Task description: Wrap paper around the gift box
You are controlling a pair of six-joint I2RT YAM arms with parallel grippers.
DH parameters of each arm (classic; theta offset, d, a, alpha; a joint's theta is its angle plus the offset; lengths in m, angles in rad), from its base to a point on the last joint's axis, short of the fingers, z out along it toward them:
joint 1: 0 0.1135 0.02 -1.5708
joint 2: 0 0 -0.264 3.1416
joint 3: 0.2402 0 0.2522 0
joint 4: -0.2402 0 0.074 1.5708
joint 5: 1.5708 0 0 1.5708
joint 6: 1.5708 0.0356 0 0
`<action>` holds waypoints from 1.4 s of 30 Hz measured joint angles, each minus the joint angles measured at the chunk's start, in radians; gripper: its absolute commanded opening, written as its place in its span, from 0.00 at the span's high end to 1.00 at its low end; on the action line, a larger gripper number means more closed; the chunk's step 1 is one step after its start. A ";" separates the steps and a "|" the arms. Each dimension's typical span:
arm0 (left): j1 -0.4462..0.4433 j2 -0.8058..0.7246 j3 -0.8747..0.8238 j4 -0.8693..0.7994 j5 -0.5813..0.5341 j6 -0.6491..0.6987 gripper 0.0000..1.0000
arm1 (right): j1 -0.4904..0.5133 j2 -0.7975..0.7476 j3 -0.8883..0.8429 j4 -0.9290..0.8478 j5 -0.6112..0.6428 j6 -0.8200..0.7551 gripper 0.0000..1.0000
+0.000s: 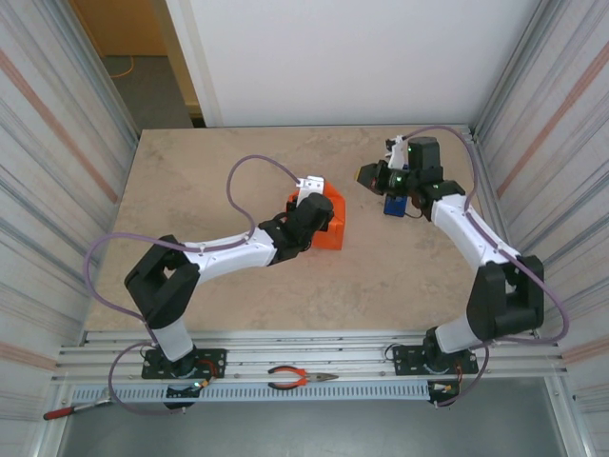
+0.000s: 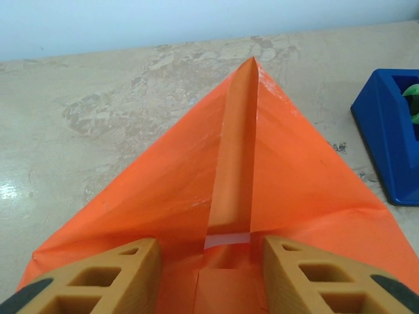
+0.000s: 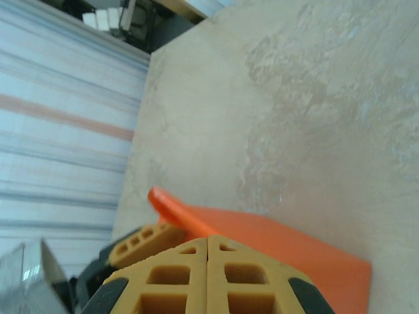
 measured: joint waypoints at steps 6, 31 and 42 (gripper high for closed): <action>-0.005 0.006 0.001 0.004 -0.019 0.000 0.55 | -0.011 0.238 0.107 0.010 -0.090 0.043 1.00; -0.014 0.013 0.005 0.002 -0.047 -0.005 0.56 | 0.115 0.347 0.190 -0.064 -0.259 0.016 1.00; -0.014 0.014 0.006 0.001 -0.048 -0.008 0.56 | 0.116 0.275 0.142 -0.106 -0.252 -0.005 1.00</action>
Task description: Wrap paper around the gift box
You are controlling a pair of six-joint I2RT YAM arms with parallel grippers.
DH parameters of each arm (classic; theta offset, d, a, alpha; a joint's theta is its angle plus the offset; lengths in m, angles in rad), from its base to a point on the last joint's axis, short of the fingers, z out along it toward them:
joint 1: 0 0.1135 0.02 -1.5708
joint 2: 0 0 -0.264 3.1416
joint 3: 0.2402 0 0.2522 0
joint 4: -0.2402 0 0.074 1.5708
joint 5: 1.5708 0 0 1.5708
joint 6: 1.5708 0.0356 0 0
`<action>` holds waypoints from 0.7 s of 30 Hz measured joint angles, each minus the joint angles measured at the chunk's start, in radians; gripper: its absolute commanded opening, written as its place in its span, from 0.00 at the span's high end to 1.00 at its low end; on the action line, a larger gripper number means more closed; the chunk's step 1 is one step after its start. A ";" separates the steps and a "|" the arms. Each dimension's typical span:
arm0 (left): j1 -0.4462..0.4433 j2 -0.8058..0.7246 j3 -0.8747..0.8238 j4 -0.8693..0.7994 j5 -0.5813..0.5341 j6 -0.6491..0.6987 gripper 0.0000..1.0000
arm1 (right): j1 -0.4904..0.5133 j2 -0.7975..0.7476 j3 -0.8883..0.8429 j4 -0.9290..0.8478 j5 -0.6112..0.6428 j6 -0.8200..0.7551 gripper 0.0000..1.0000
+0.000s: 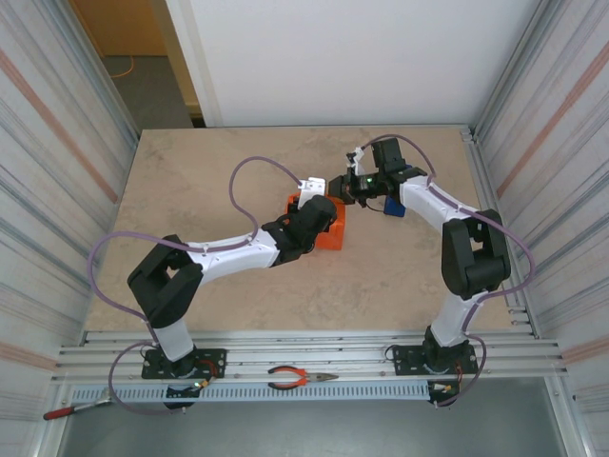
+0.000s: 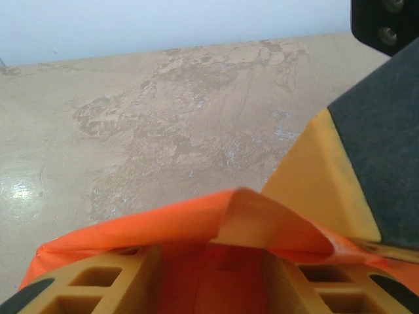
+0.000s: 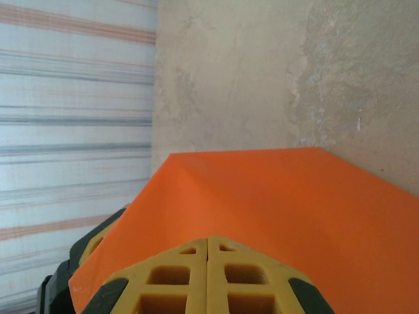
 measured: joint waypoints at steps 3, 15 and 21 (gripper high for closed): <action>-0.001 0.000 0.000 -0.002 0.000 0.000 0.55 | 0.000 -0.002 -0.009 0.008 -0.001 -0.008 1.00; 0.110 -0.116 0.006 -0.134 0.326 0.002 0.43 | -0.001 -0.020 -0.063 0.068 -0.024 -0.022 1.00; 0.270 -0.205 0.066 -0.216 0.565 -0.016 0.41 | -0.002 -0.027 -0.078 0.086 -0.030 -0.032 1.00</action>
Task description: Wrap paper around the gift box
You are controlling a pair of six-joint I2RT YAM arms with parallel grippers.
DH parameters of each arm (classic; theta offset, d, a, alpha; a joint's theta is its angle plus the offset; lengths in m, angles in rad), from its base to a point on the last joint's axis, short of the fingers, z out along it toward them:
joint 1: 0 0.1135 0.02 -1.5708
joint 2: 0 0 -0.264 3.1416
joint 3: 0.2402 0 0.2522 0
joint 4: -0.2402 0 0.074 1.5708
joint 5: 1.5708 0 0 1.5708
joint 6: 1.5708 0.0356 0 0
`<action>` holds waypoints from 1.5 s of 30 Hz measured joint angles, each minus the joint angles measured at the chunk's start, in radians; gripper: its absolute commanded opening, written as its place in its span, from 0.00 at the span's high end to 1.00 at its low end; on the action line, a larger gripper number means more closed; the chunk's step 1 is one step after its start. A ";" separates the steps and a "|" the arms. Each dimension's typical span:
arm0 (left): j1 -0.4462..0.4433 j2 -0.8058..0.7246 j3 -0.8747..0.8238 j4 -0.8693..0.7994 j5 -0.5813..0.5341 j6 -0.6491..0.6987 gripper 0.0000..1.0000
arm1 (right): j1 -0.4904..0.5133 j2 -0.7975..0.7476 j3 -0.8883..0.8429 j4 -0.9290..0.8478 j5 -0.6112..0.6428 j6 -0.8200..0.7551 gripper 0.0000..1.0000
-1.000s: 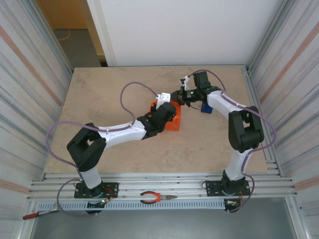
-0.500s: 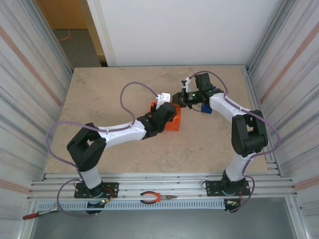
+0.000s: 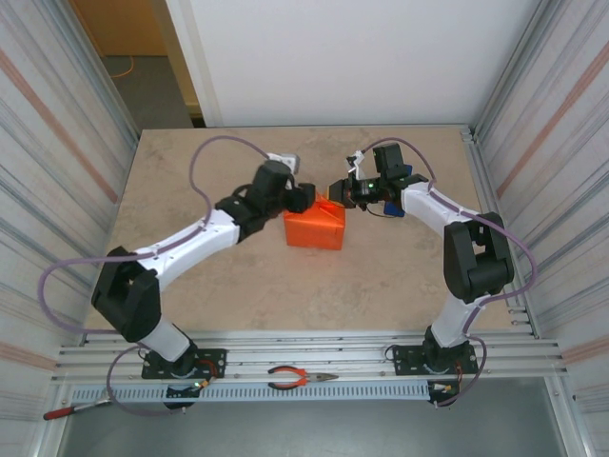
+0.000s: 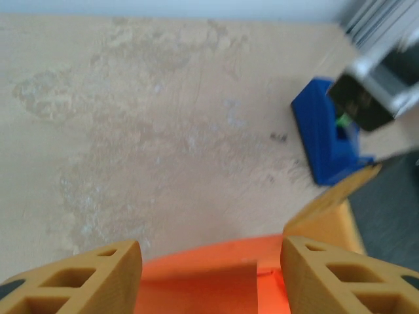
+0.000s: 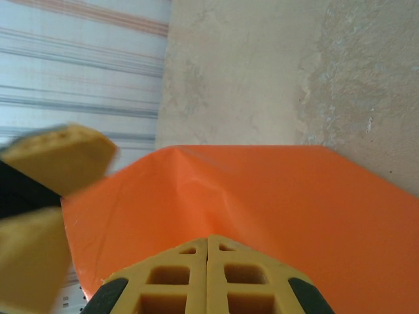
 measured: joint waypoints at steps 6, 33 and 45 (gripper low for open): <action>0.132 0.023 0.096 -0.005 0.158 -0.018 0.43 | 0.000 -0.003 -0.004 0.005 0.000 0.000 1.00; 0.203 0.367 0.356 -0.224 0.512 0.152 0.79 | -0.001 -0.003 -0.008 0.013 0.000 0.000 1.00; 0.179 0.368 0.426 -0.438 0.654 0.343 0.85 | -0.005 -0.003 -0.008 0.013 -0.001 0.000 1.00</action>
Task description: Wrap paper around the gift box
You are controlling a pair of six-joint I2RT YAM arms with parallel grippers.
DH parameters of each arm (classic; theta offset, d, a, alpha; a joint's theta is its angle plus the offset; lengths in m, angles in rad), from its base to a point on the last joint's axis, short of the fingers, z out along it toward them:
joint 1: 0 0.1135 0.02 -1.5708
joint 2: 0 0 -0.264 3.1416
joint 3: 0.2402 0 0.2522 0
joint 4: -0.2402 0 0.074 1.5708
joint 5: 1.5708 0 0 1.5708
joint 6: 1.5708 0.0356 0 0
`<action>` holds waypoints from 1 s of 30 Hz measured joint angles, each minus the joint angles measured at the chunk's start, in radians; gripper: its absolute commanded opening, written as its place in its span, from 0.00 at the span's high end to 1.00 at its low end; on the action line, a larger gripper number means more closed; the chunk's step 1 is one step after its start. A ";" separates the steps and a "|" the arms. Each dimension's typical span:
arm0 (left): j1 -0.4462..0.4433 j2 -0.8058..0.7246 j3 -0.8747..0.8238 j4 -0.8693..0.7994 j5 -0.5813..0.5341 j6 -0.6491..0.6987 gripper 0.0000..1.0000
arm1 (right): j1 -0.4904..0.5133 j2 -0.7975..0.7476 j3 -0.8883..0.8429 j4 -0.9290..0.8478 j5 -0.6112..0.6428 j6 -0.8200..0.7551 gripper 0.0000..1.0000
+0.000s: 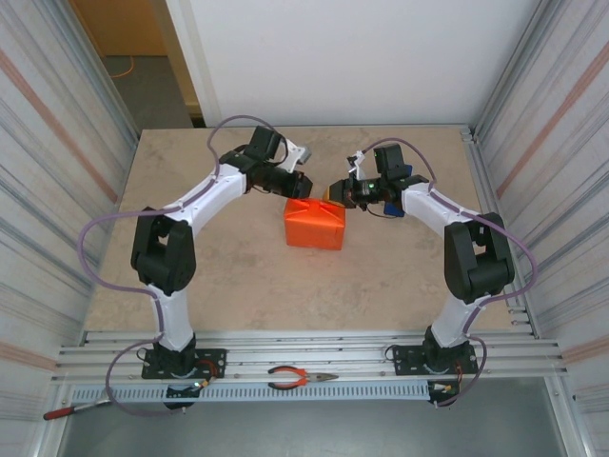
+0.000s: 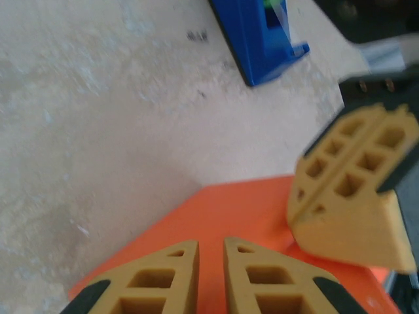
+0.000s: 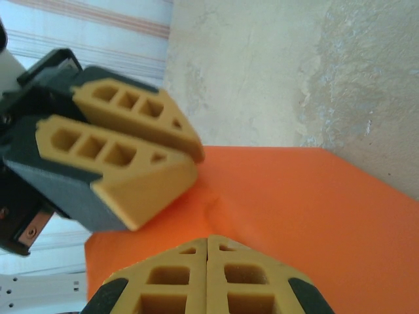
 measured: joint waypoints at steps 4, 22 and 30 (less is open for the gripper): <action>-0.021 0.000 0.046 -0.073 0.015 0.060 0.86 | 0.000 0.000 0.000 0.000 0.000 0.000 1.00; -0.066 -0.001 0.040 -0.187 0.000 0.158 0.94 | -0.001 0.000 0.000 -0.001 -0.002 0.001 1.00; -0.117 -0.088 -0.085 -0.058 -0.130 0.138 0.96 | -0.021 0.000 0.055 -0.087 0.019 0.028 1.00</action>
